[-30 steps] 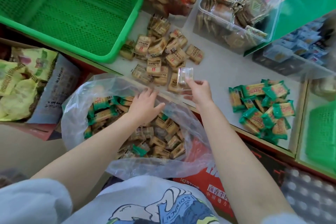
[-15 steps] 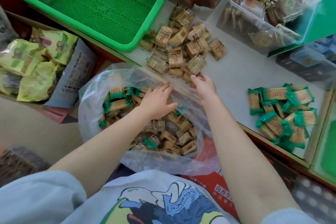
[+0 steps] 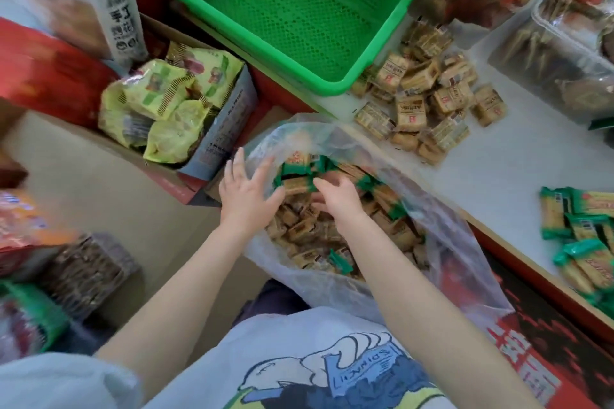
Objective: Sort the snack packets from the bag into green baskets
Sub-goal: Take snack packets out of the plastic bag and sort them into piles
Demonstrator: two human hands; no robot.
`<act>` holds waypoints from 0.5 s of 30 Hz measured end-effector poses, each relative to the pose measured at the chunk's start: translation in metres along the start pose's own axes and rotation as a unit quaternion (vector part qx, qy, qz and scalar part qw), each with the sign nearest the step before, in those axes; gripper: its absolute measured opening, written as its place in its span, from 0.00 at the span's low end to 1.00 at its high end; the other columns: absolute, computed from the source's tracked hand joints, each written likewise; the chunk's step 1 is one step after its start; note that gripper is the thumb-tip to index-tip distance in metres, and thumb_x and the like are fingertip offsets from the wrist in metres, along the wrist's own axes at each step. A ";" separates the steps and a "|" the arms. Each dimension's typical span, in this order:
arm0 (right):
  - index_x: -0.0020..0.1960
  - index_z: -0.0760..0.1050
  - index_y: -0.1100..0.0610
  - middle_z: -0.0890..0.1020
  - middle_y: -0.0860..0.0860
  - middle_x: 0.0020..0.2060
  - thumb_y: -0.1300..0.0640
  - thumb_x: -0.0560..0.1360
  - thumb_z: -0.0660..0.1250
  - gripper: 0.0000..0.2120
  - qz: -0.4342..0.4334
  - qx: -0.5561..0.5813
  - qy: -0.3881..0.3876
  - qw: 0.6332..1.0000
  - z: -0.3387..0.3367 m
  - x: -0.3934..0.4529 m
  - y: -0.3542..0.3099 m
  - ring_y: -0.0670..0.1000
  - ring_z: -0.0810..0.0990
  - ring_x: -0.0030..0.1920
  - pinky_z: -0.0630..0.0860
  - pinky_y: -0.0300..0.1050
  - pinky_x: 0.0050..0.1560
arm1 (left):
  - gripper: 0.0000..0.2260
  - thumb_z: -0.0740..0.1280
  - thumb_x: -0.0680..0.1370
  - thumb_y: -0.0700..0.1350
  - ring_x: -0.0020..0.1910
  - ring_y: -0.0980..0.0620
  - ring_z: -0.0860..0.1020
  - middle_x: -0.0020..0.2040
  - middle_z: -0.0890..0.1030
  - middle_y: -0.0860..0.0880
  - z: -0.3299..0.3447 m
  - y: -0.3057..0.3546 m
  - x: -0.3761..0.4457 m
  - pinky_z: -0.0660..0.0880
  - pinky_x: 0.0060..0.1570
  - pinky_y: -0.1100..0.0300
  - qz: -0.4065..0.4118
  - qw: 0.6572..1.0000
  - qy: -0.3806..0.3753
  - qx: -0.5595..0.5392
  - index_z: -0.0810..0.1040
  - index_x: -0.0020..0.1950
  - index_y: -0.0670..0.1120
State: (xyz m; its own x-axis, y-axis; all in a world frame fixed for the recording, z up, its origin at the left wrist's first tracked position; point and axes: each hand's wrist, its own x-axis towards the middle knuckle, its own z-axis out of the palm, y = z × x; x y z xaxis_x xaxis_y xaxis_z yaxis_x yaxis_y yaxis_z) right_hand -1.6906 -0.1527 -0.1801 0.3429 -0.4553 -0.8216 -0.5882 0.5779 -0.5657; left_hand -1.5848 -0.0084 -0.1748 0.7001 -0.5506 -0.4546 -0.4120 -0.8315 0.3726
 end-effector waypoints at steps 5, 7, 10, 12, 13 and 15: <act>0.64 0.65 0.55 0.78 0.55 0.56 0.58 0.76 0.73 0.23 -0.004 0.023 0.062 0.998 0.030 0.030 -0.004 0.55 0.81 0.55 0.82 0.54 0.56 | 0.30 0.58 0.81 0.65 0.80 0.40 0.46 0.83 0.47 0.49 -0.001 -0.002 0.019 0.50 0.76 0.38 0.007 0.997 -0.075 -0.029 0.48 0.80 0.66; 0.66 0.65 0.56 0.78 0.53 0.55 0.59 0.74 0.75 0.26 0.000 0.044 0.080 0.996 0.041 0.034 -0.005 0.55 0.80 0.57 0.79 0.55 0.61 | 0.30 0.57 0.80 0.66 0.80 0.39 0.45 0.82 0.50 0.48 0.000 -0.002 0.021 0.49 0.76 0.38 0.000 0.996 -0.082 -0.036 0.48 0.80 0.66; 0.71 0.65 0.57 0.75 0.53 0.63 0.56 0.73 0.76 0.32 0.018 0.032 0.108 0.993 0.050 0.039 -0.006 0.56 0.75 0.62 0.74 0.53 0.65 | 0.30 0.56 0.80 0.65 0.80 0.40 0.44 0.82 0.52 0.46 0.000 -0.004 0.022 0.48 0.76 0.38 -0.008 0.995 -0.083 -0.049 0.48 0.80 0.65; 0.67 0.67 0.57 0.76 0.52 0.60 0.55 0.73 0.77 0.28 0.020 0.027 0.109 0.993 0.051 0.042 -0.008 0.54 0.76 0.59 0.74 0.49 0.61 | 0.30 0.56 0.81 0.65 0.80 0.39 0.45 0.82 0.54 0.45 -0.001 -0.005 0.022 0.49 0.76 0.39 -0.004 0.996 -0.081 -0.044 0.48 0.80 0.65; 0.63 0.69 0.56 0.77 0.52 0.59 0.55 0.72 0.77 0.25 0.020 0.029 0.105 0.994 0.050 0.043 -0.007 0.54 0.78 0.57 0.75 0.49 0.60 | 0.30 0.56 0.81 0.65 0.80 0.39 0.46 0.82 0.55 0.45 -0.001 -0.005 0.022 0.50 0.76 0.39 -0.001 0.996 -0.080 -0.043 0.48 0.80 0.64; 0.55 0.69 0.53 0.80 0.55 0.59 0.55 0.71 0.78 0.20 0.018 0.029 0.094 0.995 0.046 0.047 -0.004 0.56 0.82 0.55 0.80 0.54 0.59 | 0.30 0.56 0.81 0.65 0.80 0.40 0.48 0.81 0.56 0.44 0.000 -0.006 0.020 0.52 0.76 0.40 0.004 0.996 -0.078 -0.041 0.49 0.80 0.64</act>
State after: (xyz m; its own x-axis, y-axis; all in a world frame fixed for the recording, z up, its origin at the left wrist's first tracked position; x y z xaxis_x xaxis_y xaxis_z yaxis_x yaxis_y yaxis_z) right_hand -1.6385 -0.1452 -0.2197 0.1767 -0.5484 -0.8174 -0.5526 0.6319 -0.5434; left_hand -1.5682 -0.0148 -0.1857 0.5958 -0.5665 -0.5693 -0.3633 -0.8223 0.4380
